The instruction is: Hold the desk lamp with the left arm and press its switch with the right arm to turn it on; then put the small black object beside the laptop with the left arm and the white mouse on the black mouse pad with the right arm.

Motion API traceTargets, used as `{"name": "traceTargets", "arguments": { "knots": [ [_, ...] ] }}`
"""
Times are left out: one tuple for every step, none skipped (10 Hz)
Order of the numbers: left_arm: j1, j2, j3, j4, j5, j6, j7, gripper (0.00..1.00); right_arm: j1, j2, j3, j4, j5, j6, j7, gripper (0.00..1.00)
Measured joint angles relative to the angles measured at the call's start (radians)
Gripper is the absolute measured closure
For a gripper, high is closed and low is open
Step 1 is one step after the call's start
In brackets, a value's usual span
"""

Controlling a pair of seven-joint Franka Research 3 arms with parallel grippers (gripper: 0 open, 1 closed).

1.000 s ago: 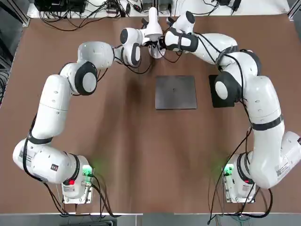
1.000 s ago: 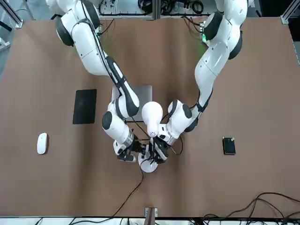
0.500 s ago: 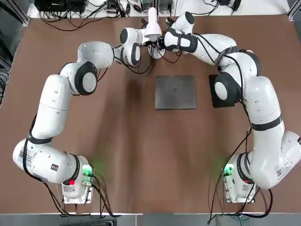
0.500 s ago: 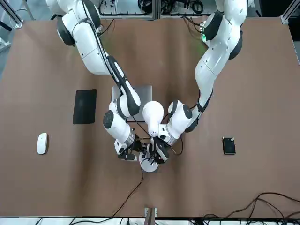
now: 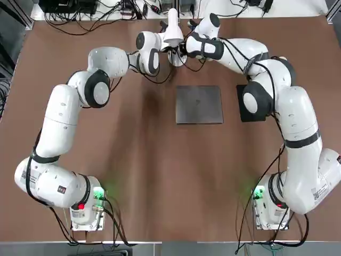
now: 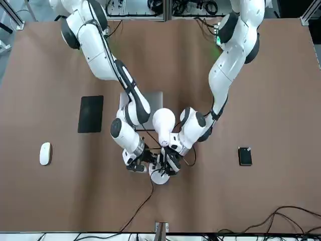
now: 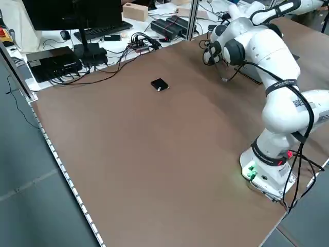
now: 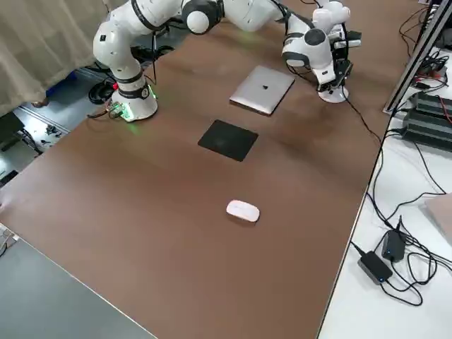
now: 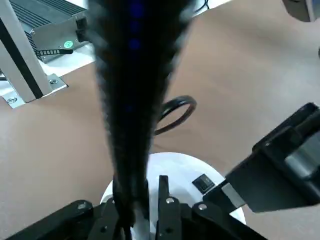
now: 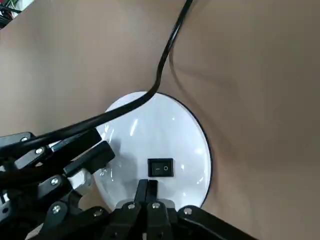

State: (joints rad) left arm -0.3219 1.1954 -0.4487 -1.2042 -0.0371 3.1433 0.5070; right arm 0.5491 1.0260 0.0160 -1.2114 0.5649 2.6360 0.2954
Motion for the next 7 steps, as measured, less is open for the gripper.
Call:
{"name": "traceTargets", "arguments": {
  "knots": [
    [0.000,0.000,0.000,0.000,0.000,0.000,0.000,0.78,0.000,0.000,0.000,0.001,0.000,-0.002,0.000,0.99],
    [0.000,0.000,0.000,0.000,0.000,0.000,0.000,0.78,0.000,0.000,-0.001,0.001,0.000,-0.002,0.000,0.99],
    [0.000,0.000,0.000,0.000,0.000,0.000,0.000,0.79,0.000,0.000,-0.001,0.002,0.000,-0.003,0.000,0.99],
    [0.000,0.000,0.000,0.000,0.000,0.000,0.000,0.81,0.000,0.000,-0.002,0.003,0.000,-0.005,0.000,0.99],
    [0.000,0.000,0.000,0.001,0.000,0.000,0.000,0.81,0.000,0.000,-0.002,0.005,0.000,-0.008,0.000,0.99],
    [-0.001,0.000,0.000,0.001,0.000,0.000,0.000,0.83,0.000,0.000,-0.003,0.007,0.000,-0.010,0.000,0.99],
    [-0.003,0.000,0.000,0.002,0.000,0.000,0.000,0.85,-0.001,0.000,-0.003,0.013,0.000,-0.010,0.001,0.99]
  ]
}}
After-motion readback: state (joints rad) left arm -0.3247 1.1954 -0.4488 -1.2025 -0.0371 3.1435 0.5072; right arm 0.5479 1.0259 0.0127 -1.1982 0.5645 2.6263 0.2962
